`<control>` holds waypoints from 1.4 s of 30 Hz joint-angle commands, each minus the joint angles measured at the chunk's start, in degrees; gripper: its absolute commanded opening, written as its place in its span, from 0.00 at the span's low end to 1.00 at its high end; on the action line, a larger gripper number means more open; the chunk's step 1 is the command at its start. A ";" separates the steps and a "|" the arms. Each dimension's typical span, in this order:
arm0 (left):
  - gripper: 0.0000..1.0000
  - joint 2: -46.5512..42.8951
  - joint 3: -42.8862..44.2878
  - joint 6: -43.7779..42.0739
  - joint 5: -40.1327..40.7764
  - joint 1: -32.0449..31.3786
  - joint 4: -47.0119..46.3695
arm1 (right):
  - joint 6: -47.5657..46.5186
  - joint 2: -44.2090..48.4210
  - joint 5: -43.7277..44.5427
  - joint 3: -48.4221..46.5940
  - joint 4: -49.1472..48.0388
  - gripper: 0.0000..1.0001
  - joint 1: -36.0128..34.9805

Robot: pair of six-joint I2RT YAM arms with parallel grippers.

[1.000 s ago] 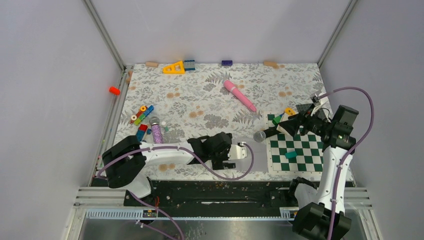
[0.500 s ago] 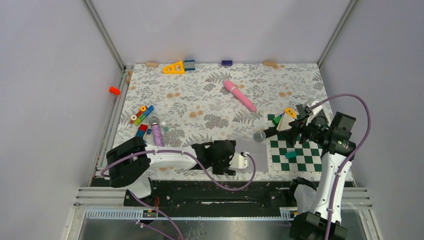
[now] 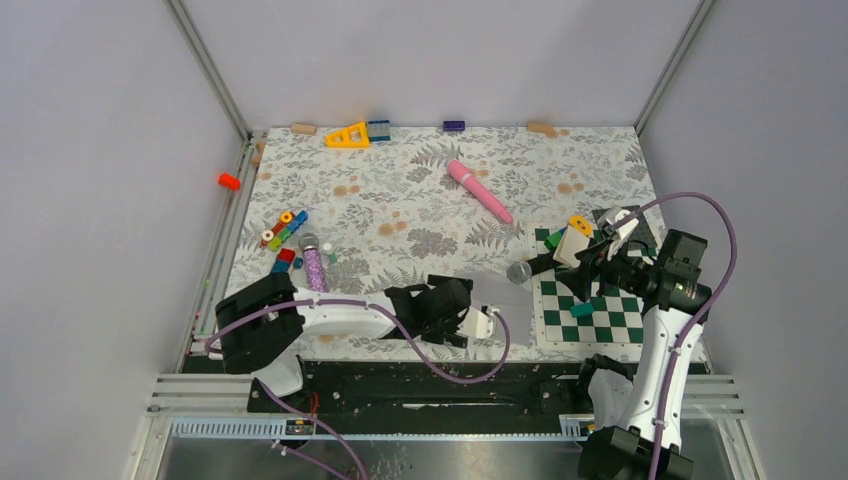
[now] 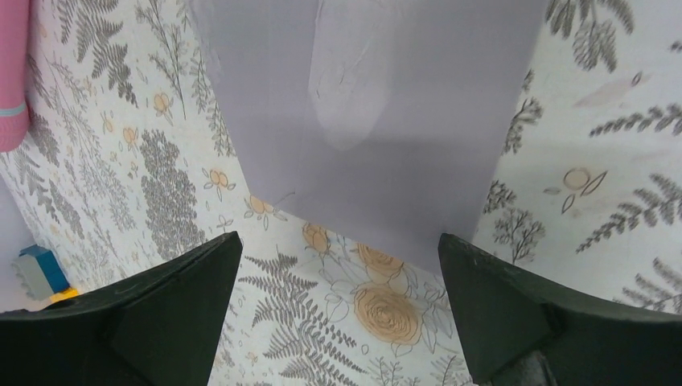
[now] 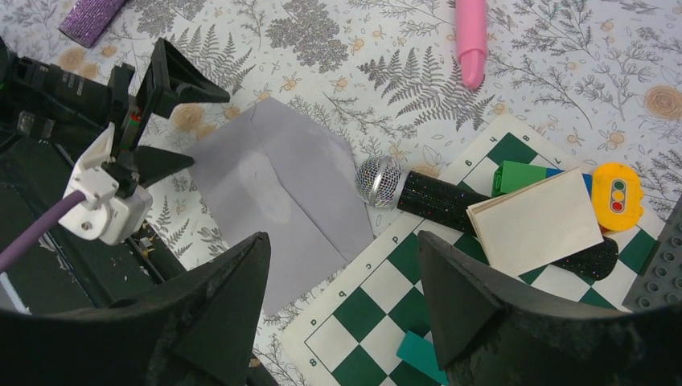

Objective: Place the letter into the envelope and seal it
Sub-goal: Move the envelope to the center of the board.

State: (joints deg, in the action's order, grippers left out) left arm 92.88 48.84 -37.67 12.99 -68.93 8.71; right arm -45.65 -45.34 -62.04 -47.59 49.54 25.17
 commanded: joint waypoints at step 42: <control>0.99 3.74 9.12 -3.58 16.95 25.19 -11.42 | 10.05 -5.29 4.23 2.14 -8.66 0.75 -16.45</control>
State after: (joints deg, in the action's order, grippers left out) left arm 100.99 54.43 -47.99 27.75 -45.25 -0.16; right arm -40.56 -48.42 -57.52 -42.65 43.72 10.07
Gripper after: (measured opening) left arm 0.985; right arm 0.744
